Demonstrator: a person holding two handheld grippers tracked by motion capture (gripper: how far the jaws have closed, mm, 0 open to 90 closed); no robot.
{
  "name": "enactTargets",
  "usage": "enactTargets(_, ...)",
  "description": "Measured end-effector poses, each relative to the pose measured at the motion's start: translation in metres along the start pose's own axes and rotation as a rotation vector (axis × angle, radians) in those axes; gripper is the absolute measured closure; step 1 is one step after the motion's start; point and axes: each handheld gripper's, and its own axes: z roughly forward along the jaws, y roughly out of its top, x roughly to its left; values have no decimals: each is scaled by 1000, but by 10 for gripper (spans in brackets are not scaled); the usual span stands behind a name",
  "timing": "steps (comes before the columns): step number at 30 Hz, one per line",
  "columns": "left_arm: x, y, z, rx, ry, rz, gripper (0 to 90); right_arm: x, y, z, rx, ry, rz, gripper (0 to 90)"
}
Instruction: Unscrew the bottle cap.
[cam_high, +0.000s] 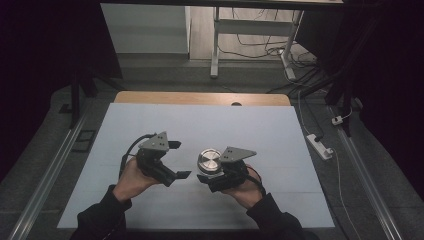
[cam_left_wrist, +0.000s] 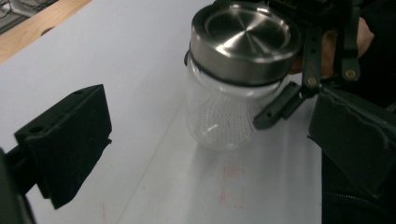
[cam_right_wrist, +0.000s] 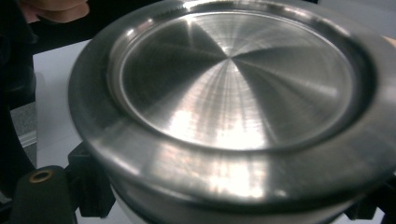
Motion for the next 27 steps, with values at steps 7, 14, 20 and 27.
enactTargets(7,-2,3,18,23,-14,37,3,0,0,0,-2,3,-1,136)
enactTargets(14,-6,2,22,9,-12,47,61,2,0,2,1,11,-8,136)
enactTargets(20,-7,1,18,-30,-12,45,150,4,-1,4,7,18,-15,136)
enactTargets(27,-7,-2,13,-59,-37,57,294,5,0,4,5,19,-18,136)
